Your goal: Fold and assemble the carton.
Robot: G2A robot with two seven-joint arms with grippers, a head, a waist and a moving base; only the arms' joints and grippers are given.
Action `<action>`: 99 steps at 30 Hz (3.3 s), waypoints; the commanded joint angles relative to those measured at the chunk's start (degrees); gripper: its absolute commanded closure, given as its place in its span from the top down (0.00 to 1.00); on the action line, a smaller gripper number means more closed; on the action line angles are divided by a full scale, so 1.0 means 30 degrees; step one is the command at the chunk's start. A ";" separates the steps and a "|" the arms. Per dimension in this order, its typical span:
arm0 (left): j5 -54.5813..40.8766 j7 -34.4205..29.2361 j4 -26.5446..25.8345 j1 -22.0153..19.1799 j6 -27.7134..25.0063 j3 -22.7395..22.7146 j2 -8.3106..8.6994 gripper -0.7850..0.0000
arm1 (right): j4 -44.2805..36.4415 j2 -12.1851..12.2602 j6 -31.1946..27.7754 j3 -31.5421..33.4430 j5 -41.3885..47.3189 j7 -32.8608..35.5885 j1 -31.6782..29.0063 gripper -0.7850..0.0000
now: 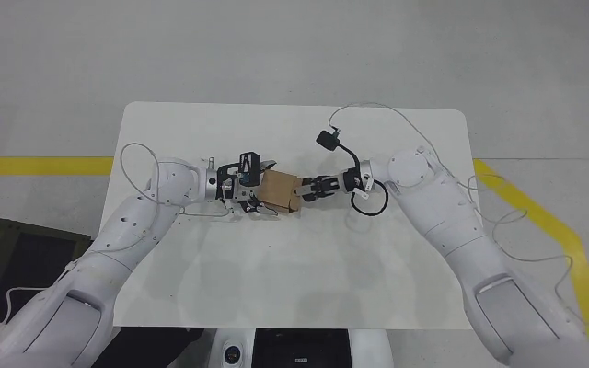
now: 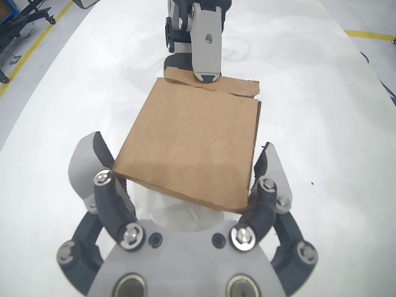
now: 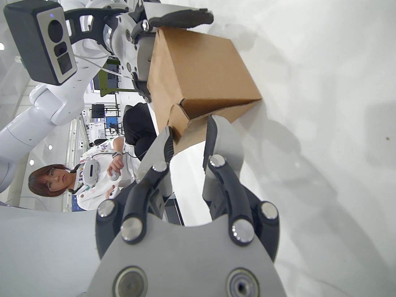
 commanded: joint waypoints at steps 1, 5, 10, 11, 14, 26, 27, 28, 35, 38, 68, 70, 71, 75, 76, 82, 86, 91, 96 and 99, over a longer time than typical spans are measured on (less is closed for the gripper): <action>0.0015 -0.0024 -0.0004 -0.0005 0.0014 0.0001 -0.0002 1.00 | 0.0070 -0.0041 0.0002 -0.0052 0.0004 -0.0012 0.0075 0.22; 0.0021 -0.0033 -0.0010 0.0008 0.0032 0.0001 -0.0003 1.00 | 0.0287 -0.0060 0.0007 -0.0039 -0.0025 -0.0133 0.0078 0.22; 0.0029 -0.0062 0.0003 0.0021 0.0005 0.0021 -0.0009 1.00 | 0.0440 0.0039 -0.0200 0.0189 -0.0062 -0.0314 -0.0150 0.23; 0.0060 -0.0075 -0.0001 0.0018 0.0027 0.0026 -0.0009 1.00 | 0.0417 0.0057 -0.0213 0.0222 -0.0077 -0.0329 -0.0198 0.23; 0.0072 -0.0063 -0.0006 0.0027 0.0048 0.0033 -0.0012 1.00 | 0.0253 0.0103 -0.0125 0.0312 -0.0092 -0.0381 -0.0330 0.23; 0.0121 -0.0002 -0.0039 0.0049 0.0092 0.0038 -0.0010 1.00 | -0.0338 -0.0038 0.0210 0.0107 -0.0140 -0.0454 -0.0197 0.21; 0.0125 0.0001 -0.0041 0.0051 0.0092 0.0036 -0.0009 1.00 | -0.0315 -0.0064 0.0218 0.0068 -0.0151 -0.0460 -0.0151 0.21; 0.0127 0.0003 -0.0045 0.0052 0.0089 0.0033 -0.0007 1.00 | -0.0287 -0.0089 0.0221 0.0031 -0.0142 -0.0438 -0.0108 0.21; 0.0135 0.0001 -0.0068 0.0072 0.0076 0.0008 0.0006 1.00 | -0.0086 -0.0162 -0.0031 0.0009 -0.0029 -0.0425 -0.0008 0.25; 0.0139 -0.0060 -0.0065 0.0070 0.0066 -0.0002 0.0010 1.00 | -0.0151 -0.0047 -0.0120 0.0257 -0.0085 -0.0458 -0.0130 0.27; 0.0183 -0.0020 0.0022 0.0043 0.0153 0.0070 -0.0036 1.00 | -0.2947 0.0829 0.0706 0.1310 -0.0687 0.0014 -0.1946 0.00; 0.0163 -0.0015 0.0033 0.0038 0.0133 0.0070 -0.0040 1.00 | -0.2777 0.0730 0.0633 0.1093 -0.0611 0.0000 -0.1780 0.00; 0.0169 -0.0019 0.0030 0.0034 0.0123 0.0076 -0.0042 1.00 | -0.2656 0.0683 0.0589 0.1006 -0.0553 -0.0009 -0.1690 0.00; 0.0196 0.0002 0.0038 0.0018 0.0102 0.0089 -0.0045 1.00 | -0.2245 0.0497 0.0379 0.0659 -0.0367 0.0024 -0.1327 0.00; 0.0197 0.0005 0.0040 0.0014 0.0102 0.0090 -0.0046 1.00 | -0.2132 0.0447 0.0309 0.0568 -0.0326 0.0037 -0.1230 0.00; 0.0237 0.0002 0.0044 0.0008 0.0127 0.0094 -0.0046 1.00 | -0.1490 0.0179 -0.0017 0.0128 -0.0036 -0.0049 -0.0850 0.00; 0.0230 0.0023 0.0074 0.0009 0.0145 0.0075 -0.0041 1.00 | -0.1223 0.0198 -0.0189 0.0242 -0.0023 -0.0031 -0.0720 0.00; 0.0297 0.0101 0.0131 -0.0045 0.0028 -0.0032 0.0018 1.00 | -0.1619 0.0448 -0.0441 0.0792 -0.0247 -0.0193 -0.0922 0.00; -0.0014 0.0550 0.0319 -0.0097 -0.0050 -0.0194 0.0238 1.00 | -0.2333 0.0852 -0.1681 0.1626 -0.0780 -0.0629 -0.1486 0.00; -0.0633 0.1080 0.0426 -0.0198 -0.0050 -0.0115 0.0527 1.00 | -0.2713 0.1124 -0.2009 0.2219 -0.1138 -0.1063 -0.1930 0.03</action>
